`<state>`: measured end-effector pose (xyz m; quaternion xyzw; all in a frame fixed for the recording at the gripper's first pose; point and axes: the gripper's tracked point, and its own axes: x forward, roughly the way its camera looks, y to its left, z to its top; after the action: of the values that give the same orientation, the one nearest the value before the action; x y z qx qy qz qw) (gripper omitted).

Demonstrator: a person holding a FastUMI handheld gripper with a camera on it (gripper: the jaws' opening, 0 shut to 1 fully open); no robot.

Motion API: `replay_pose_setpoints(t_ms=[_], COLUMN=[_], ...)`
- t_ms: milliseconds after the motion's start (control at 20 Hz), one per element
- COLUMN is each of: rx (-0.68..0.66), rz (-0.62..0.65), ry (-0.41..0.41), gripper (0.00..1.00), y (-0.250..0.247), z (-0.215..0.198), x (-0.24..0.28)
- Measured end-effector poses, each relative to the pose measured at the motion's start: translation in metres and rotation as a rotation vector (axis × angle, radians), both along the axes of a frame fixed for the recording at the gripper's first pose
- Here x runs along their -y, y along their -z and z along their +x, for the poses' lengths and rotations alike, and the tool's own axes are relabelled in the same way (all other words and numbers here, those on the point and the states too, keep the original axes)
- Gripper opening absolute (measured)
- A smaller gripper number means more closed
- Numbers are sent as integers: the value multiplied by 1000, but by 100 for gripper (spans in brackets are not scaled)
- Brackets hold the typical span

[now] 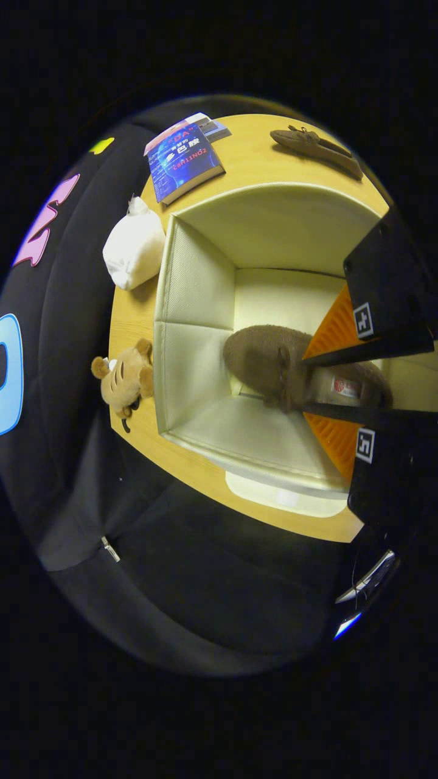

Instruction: Open the storage box then place both shoes into the box .Put the left shoe in first, then the right shoe, with the right side of both shoes facing outward in a uniform manner.

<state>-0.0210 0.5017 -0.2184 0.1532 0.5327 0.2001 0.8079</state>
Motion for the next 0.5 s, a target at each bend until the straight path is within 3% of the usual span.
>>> replay_pose_setpoints(t_ms=[100, 250, 300, 500], rx=[15, 64, 95, 211], rz=[15, 31, 37, 86], ry=[-7, -14, -15, -28], gripper=[63, 81, 95, 99], y=[-7, -16, -23, -55], z=[0, 3, 5, 10], x=[2, 10, 16, 39])
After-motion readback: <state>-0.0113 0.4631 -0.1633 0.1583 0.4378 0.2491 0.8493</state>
